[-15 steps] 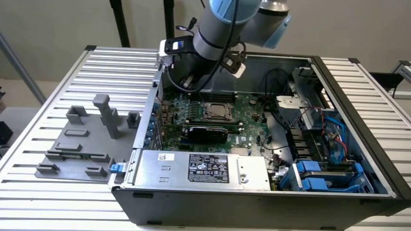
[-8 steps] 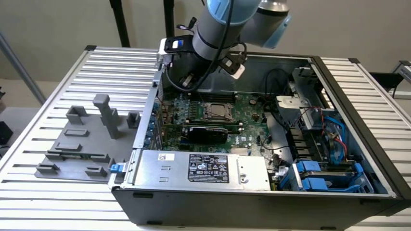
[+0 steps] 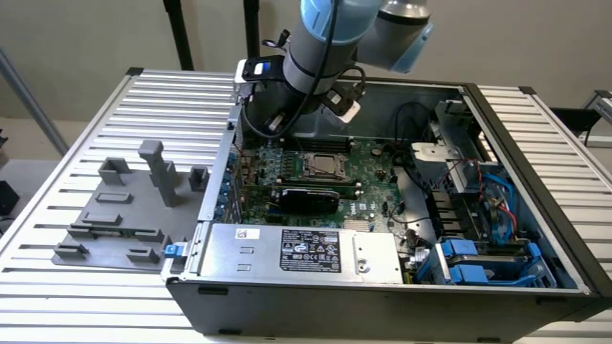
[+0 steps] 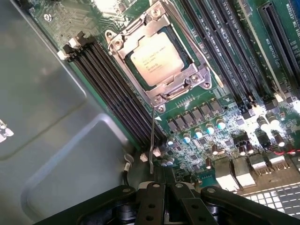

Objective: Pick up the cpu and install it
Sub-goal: 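Install the first cpu locking lever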

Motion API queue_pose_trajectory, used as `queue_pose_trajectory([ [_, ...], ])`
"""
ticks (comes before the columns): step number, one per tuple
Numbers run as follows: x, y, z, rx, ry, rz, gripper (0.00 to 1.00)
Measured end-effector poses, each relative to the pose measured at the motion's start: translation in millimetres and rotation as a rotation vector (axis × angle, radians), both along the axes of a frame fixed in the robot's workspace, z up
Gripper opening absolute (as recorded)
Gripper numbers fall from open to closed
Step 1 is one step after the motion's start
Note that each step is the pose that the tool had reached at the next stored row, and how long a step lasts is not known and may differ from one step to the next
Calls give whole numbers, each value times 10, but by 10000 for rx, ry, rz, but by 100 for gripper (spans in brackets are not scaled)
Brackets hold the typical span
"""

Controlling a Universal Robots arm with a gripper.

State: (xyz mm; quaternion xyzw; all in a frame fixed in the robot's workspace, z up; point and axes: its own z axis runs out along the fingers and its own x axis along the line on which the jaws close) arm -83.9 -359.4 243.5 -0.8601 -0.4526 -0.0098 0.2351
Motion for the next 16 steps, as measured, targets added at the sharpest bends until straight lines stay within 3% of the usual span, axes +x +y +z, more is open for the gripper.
queue_pose_trajectory([
  [6, -92, 4, -54, 15, 8, -185, 11],
  [7, -93, 3, -62, 50, 11, -254, 11],
  [11, -93, 5, -75, 316, 6, -463, 11],
  [16, -70, 5, -72, 325, -5, -678, 11],
])
